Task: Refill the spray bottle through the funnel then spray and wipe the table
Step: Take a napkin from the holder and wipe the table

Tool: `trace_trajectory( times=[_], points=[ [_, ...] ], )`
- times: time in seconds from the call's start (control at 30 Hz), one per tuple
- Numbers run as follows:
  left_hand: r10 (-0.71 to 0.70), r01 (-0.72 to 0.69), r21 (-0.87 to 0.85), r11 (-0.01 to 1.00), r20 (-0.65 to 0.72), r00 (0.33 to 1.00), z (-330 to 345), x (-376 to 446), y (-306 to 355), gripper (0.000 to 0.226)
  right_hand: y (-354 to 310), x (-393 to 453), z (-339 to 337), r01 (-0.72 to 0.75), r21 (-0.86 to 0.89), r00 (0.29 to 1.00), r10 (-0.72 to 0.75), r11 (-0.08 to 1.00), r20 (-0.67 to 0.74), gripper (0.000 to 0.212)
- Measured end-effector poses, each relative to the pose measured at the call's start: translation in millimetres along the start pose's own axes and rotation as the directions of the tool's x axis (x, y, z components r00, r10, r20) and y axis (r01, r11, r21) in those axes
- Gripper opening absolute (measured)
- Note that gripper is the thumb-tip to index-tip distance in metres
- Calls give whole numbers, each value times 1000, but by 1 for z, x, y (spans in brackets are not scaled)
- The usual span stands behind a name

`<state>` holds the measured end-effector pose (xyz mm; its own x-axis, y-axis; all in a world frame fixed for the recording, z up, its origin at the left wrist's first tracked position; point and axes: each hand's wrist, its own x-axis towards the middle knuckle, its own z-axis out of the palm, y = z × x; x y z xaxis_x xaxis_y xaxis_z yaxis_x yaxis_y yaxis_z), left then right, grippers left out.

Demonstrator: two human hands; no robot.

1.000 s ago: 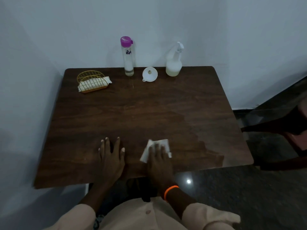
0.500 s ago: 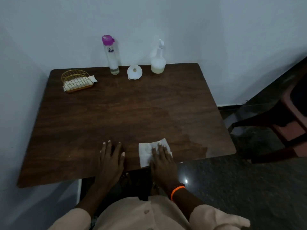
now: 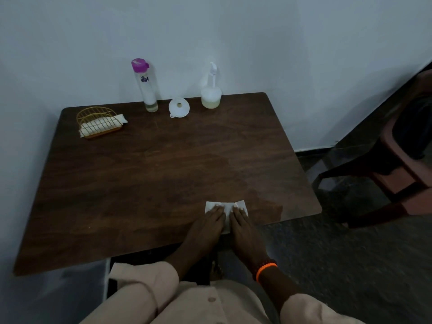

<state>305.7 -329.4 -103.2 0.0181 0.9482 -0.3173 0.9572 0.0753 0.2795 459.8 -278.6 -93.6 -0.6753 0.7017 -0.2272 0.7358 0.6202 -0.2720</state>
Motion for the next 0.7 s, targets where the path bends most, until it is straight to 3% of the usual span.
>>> trace_trajectory(
  times=[0.23,0.4,0.53,0.7],
  points=[
    [53,-52,7,999,-20,998,-2,-28,-1,66,-9,-13,-8,20,-12,998,-21,1000,-57,72],
    [83,-80,47,996,-69,994,-7,-50,-2,49,-12,-25,-5,74,-18,997,-74,997,-22,55],
    [165,-155,97,983,-105,981,-1,-60,-7,34,-16,-29,-7,123,-11,989,-123,992,-81,43],
    [143,-124,121,985,-166,976,4,-69,-9,20,-24,-30,-12,208,-1,970,-206,978,-131,34]
  ],
)
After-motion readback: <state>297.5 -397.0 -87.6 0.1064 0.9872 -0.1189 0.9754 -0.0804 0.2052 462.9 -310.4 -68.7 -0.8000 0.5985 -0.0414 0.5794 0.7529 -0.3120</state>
